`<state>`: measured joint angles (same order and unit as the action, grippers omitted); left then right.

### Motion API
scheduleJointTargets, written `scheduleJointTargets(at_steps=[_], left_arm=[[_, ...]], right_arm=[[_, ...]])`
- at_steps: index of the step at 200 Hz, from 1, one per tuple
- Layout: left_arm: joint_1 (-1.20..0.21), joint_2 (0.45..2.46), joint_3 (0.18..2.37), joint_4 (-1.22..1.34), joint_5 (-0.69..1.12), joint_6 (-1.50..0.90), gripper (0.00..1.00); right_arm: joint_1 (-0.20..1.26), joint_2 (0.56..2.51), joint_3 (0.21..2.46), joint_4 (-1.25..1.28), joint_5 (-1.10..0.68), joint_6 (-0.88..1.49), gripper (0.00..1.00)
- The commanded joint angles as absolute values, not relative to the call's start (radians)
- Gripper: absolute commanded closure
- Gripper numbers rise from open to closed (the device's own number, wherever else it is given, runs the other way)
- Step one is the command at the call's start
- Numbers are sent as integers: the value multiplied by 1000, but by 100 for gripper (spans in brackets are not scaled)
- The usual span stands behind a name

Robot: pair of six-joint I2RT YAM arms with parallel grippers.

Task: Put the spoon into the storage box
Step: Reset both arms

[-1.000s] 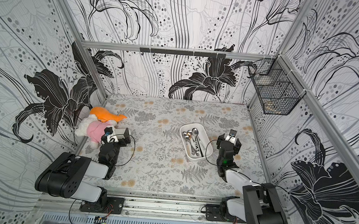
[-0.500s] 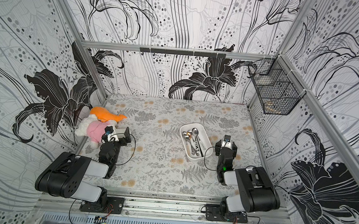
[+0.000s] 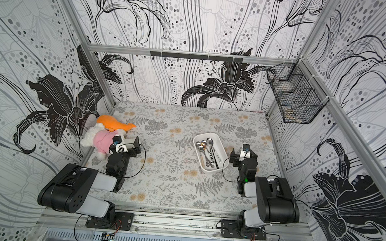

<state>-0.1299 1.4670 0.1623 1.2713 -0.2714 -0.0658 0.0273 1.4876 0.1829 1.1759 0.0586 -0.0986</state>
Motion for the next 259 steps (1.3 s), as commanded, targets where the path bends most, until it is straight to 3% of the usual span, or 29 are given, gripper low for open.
scheduleJointTargets(at_steps=[1,259], left_arm=[[-126,1475,176,1295,-267,-64,2],[-126,1474,177,1295,-267,-64,2]], right_arm=[[20,1497,212,1208,-12,-113,3],[-15,1499,237,1165,-7,-72,3]])
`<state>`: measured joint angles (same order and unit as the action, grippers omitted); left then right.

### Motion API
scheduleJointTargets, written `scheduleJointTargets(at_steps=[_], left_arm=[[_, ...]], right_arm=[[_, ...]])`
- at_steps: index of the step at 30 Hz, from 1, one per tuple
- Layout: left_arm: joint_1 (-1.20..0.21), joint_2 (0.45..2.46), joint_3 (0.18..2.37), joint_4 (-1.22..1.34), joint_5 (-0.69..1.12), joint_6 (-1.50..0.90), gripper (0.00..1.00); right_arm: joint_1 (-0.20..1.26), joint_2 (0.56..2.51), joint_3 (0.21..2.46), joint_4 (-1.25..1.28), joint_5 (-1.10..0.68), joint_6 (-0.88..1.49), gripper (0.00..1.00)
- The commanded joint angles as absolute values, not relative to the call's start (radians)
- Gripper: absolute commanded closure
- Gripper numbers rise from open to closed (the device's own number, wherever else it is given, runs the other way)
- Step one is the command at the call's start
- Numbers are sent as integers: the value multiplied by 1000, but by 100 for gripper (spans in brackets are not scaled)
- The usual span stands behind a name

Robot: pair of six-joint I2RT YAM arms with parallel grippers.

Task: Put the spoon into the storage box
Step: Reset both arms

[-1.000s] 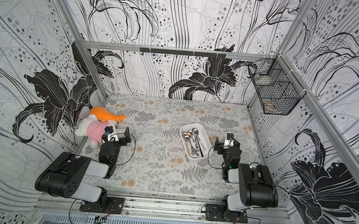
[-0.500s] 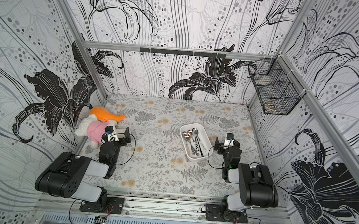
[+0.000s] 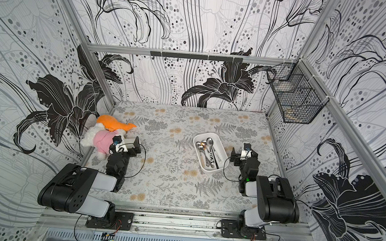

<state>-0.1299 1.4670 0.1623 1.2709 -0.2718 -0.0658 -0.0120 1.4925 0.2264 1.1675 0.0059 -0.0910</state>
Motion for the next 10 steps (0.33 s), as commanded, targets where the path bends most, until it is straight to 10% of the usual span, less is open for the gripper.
scheduleJointTargets(at_steps=[1,10], left_arm=[[-126,1474,177,1296,-267,-64,2],[-126,1474,177,1294,-267,-64,2]], right_arm=[[-15,1499,238,1165,-6,-72,3],[-15,1499,240,1160,-9,-71,3]])
